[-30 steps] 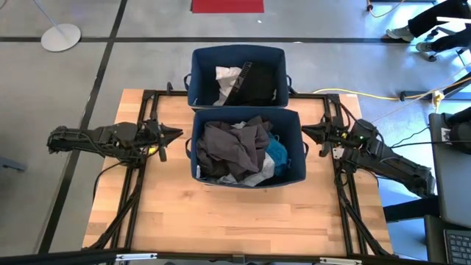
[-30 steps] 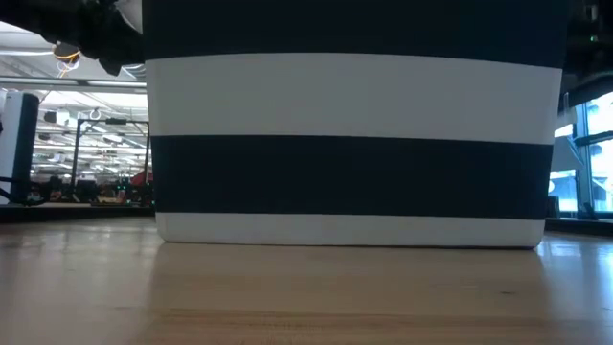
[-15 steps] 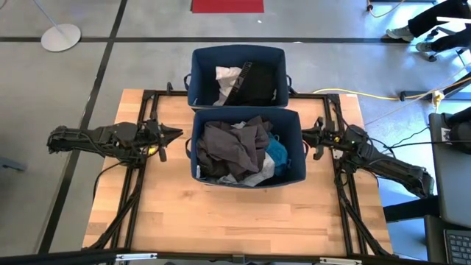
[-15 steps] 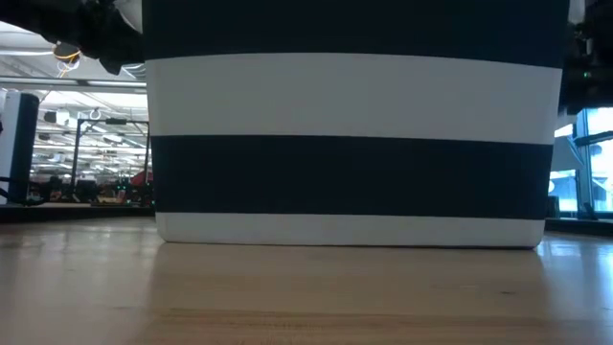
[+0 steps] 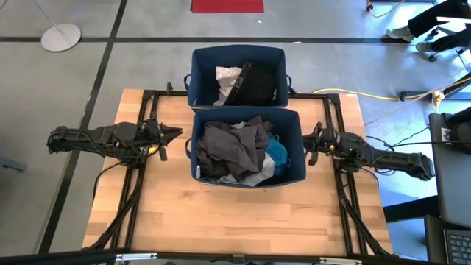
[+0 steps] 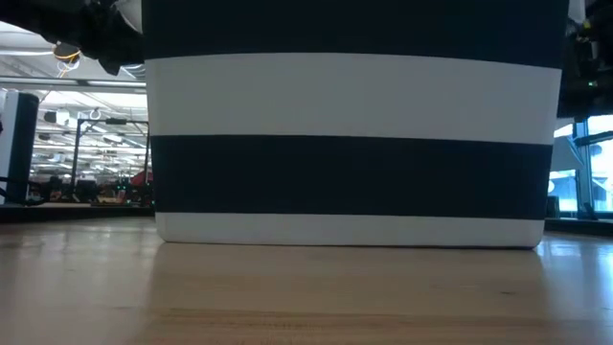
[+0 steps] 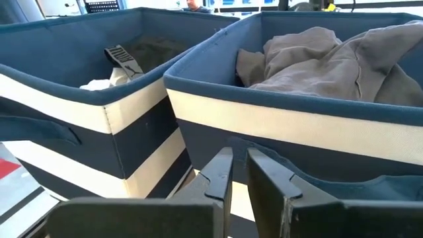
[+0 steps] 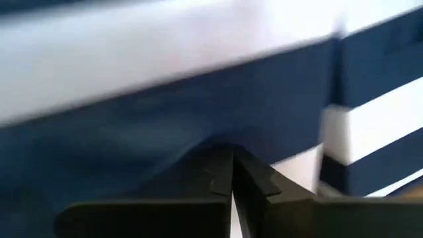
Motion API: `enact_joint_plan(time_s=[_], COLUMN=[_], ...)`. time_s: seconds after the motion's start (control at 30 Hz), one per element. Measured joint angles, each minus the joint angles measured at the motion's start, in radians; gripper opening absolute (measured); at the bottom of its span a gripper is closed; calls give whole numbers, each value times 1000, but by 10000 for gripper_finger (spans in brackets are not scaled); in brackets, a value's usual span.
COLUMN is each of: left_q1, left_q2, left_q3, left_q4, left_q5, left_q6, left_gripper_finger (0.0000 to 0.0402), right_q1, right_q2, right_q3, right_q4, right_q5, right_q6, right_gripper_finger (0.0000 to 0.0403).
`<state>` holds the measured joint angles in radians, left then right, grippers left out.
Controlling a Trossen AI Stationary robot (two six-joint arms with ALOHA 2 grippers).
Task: Sort clothes
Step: Return to Home Position
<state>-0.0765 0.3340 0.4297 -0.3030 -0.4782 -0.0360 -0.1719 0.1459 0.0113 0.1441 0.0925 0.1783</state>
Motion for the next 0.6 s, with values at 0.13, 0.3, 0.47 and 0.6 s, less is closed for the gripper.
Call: enact_joint_plan(time_s=[0.13,0.3,0.47,0.6], left_q1=[0,0,0,0], left_q2=[0,-16,-71,-126], left_q3=[0,-76,-184,-252], left_q4=[0,69,191,246], left_q5=[1,41,108,139], left_q6=[10,26,27,13], left_gripper_finger=[33,33,33,33], right_q1=[61,65,66,66], right_q2=[0,0,0,0], right_q3=[0,-1,-2,-3], right_q4=[-65,-110,-106,-103], right_q5=[12,-72,-97,-91], right_q6=[-1,-6,-6,8], right_gripper_finger=[23,20,5,6])
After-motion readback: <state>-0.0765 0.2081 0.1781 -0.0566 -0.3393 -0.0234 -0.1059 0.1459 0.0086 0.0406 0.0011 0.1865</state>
